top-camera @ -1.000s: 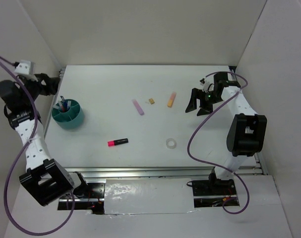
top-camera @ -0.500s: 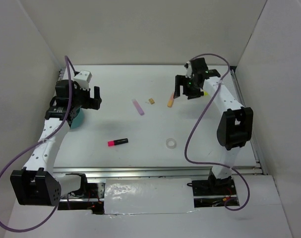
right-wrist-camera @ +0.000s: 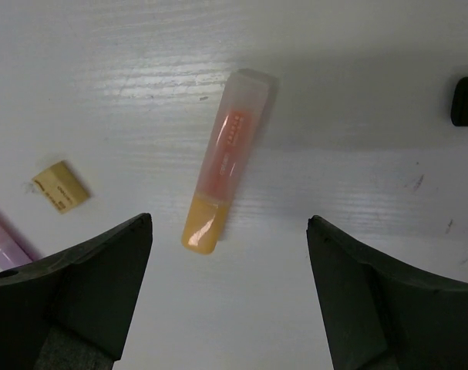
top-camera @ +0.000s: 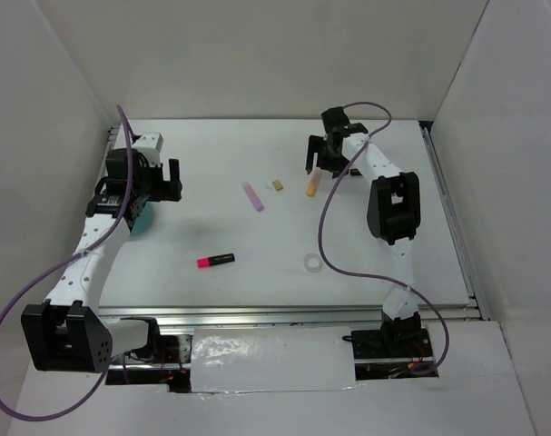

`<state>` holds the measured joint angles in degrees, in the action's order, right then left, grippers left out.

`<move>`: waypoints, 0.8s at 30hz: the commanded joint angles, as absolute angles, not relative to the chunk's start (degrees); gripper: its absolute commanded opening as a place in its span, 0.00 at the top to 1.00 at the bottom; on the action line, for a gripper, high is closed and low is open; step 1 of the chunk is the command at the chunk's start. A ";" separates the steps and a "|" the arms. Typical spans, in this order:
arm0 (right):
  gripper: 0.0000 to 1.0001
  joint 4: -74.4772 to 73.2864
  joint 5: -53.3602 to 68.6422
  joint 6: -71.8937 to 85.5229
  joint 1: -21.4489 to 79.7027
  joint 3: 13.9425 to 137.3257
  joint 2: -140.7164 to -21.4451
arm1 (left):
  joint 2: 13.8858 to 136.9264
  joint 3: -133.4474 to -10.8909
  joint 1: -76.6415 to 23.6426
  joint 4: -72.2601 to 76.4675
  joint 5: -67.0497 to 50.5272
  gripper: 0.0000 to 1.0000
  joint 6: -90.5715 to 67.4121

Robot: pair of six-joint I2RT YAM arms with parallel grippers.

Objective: Sort the stationery into containers
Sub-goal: Pick up the stationery from the center of the board.

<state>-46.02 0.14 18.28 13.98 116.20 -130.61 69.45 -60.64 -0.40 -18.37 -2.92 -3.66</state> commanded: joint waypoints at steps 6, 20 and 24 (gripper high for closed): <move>0.14 -45.26 1.04 19.60 14.94 122.69 -135.70 | 68.12 -58.54 -0.53 -16.52 -1.32 0.01 -5.27; 0.29 -47.73 -7.47 17.49 18.63 121.56 -140.27 | 64.86 -56.78 -0.97 -19.24 3.16 0.01 -2.20; 0.56 -47.55 -6.77 16.70 18.46 120.15 -139.49 | 63.37 -55.90 -0.70 -19.60 3.52 0.01 -0.71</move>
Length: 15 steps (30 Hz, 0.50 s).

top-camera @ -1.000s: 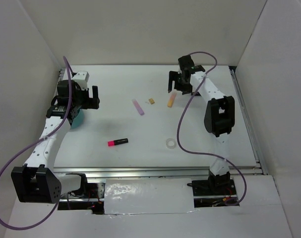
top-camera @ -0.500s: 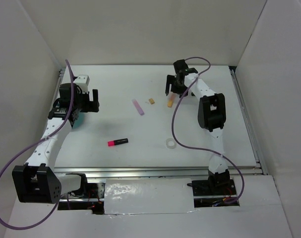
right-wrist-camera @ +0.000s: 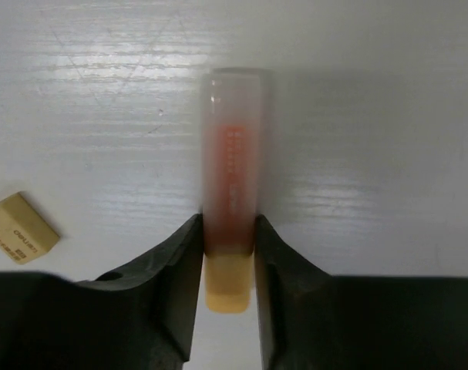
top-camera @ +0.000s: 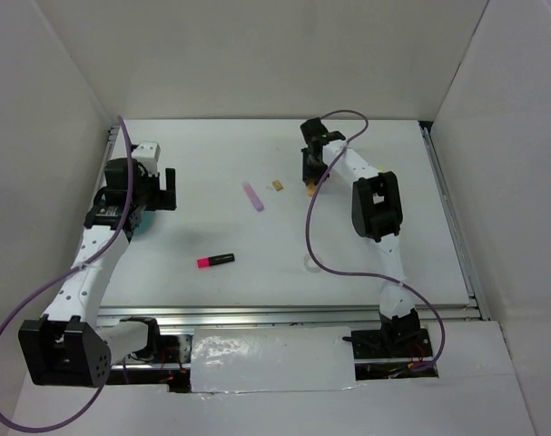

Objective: Sort the stationery into containers
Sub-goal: Pick up the stationery from the center of the board.

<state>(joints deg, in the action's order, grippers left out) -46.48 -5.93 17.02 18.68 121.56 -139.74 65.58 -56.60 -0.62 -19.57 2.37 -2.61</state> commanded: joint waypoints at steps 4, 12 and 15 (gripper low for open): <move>0.87 -48.69 1.89 14.34 18.11 117.61 -137.38 | 59.95 -53.62 1.39 -18.64 -4.81 0.01 2.98; 1.00 -47.55 15.71 11.25 19.60 101.98 -121.04 | 50.37 -47.74 -2.97 -12.41 -34.44 0.01 14.15; 1.00 -49.65 25.73 12.39 20.39 99.15 -117.52 | 50.36 -47.46 -11.84 -11.94 -33.67 0.03 20.20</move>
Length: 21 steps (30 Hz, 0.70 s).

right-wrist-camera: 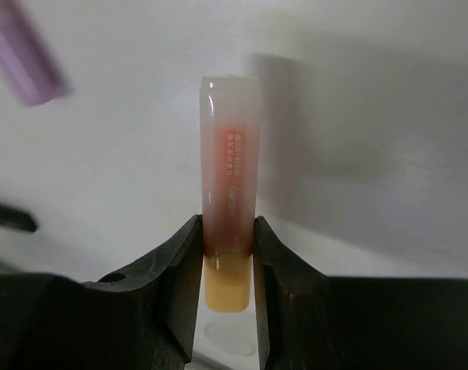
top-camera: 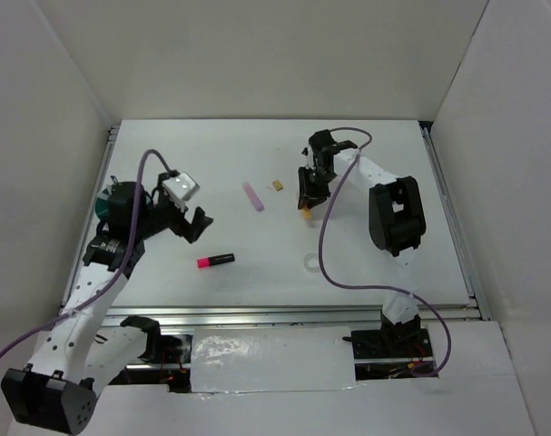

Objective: Sort the stationery into containers
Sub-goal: Pick up the stationery from the center of the board.

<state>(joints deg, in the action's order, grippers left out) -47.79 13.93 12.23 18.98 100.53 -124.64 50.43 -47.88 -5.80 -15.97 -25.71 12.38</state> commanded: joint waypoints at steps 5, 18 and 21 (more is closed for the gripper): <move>1.00 -47.03 33.04 16.61 22.76 88.87 -111.11 | 57.12 -52.73 -24.58 -18.36 -26.56 0.06 36.60; 1.00 -46.32 39.01 26.28 29.09 83.14 -107.84 | 69.61 -62.50 -38.75 -27.51 -23.72 0.08 63.45; 1.00 -46.32 41.91 27.16 29.44 83.49 -109.50 | 66.03 -56.36 -43.58 -23.48 -24.18 0.07 69.42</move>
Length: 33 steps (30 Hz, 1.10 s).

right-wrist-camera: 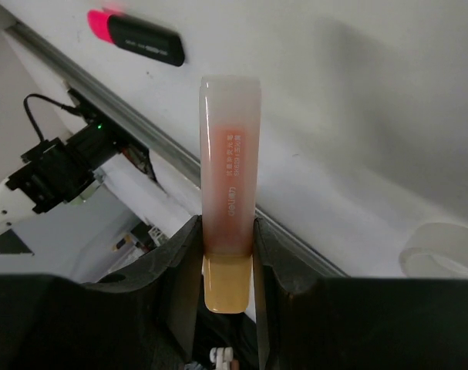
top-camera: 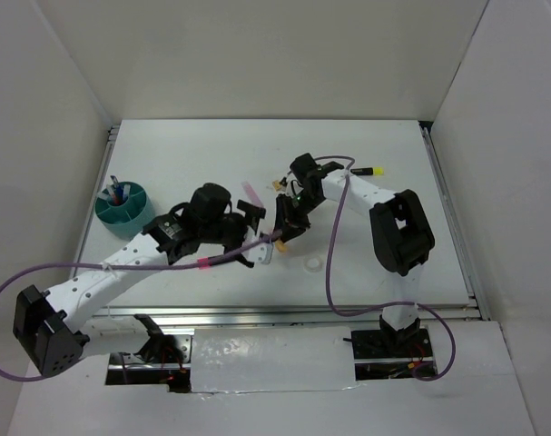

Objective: Sort the stationery into containers
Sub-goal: Pick up the stationery from the center of the board.

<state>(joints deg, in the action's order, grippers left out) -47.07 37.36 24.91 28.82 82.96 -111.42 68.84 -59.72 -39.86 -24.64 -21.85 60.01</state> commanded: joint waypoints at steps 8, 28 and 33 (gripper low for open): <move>1.00 -46.06 45.79 28.30 30.85 83.85 -109.69 | 72.24 -58.36 -51.76 -23.92 -22.94 0.20 68.12; 1.00 -45.09 45.88 30.94 32.08 81.91 -108.54 | 86.13 -66.27 -51.07 -29.00 -14.06 0.39 65.65; 1.00 -45.18 46.23 30.76 31.38 81.91 -108.81 | 85.96 -65.57 -50.54 -30.23 -13.98 0.37 65.83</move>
<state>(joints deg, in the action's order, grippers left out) -44.73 44.40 30.63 31.88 82.78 -111.44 85.60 -64.36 -51.46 -27.20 -15.07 65.67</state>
